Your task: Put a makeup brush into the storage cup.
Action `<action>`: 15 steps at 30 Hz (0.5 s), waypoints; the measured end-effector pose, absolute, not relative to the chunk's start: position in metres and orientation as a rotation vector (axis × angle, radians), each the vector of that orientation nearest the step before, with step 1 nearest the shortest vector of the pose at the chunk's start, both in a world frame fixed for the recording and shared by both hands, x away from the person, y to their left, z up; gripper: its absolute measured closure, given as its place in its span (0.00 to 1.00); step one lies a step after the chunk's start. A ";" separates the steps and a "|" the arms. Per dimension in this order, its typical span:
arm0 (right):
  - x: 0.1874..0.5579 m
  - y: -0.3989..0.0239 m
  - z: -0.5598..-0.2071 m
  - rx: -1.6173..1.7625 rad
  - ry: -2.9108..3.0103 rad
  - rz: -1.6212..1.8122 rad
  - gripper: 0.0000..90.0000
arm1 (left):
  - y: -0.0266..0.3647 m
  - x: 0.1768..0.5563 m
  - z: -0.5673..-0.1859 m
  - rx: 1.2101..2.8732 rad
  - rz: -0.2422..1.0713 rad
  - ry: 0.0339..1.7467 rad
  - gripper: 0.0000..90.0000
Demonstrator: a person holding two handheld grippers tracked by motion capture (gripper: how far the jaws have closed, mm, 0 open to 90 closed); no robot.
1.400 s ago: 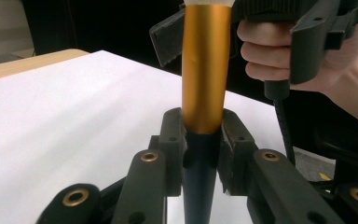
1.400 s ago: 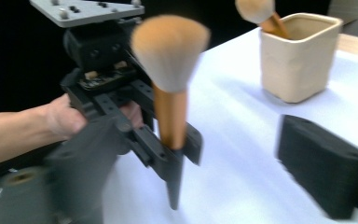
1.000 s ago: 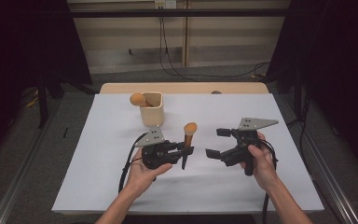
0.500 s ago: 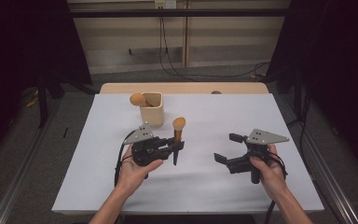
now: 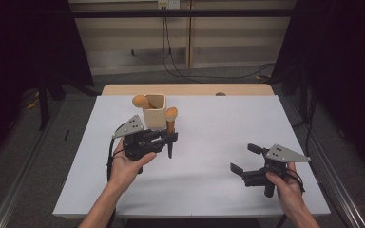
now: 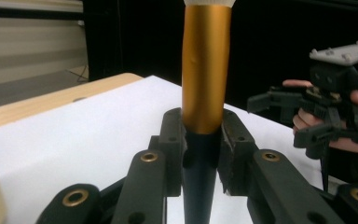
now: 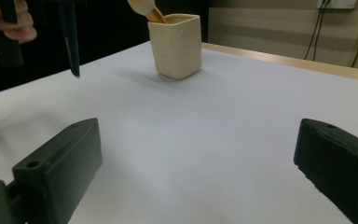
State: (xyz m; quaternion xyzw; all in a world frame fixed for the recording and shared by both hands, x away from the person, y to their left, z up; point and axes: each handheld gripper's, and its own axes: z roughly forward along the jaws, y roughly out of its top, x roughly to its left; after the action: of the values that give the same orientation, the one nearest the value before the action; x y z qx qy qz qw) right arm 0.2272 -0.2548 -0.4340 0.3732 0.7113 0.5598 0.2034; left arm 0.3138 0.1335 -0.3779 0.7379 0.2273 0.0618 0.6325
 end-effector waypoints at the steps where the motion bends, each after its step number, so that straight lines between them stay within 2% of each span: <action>1: 0.225 -0.256 -0.436 1.032 1.982 1.548 0.00 | 0.136 0.314 -0.375 1.687 0.152 0.523 0.82; 15: 0.201 -0.290 -0.460 1.142 1.848 1.493 0.00 | 0.152 0.329 -0.359 1.670 0.225 0.559 0.82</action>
State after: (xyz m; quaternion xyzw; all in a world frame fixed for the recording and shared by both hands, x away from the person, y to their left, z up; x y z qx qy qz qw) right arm 0.2013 -0.2904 -0.4596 0.4196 0.6787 0.5485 0.2501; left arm 0.3286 0.1525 -0.3590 0.7297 0.2442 0.0982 0.6311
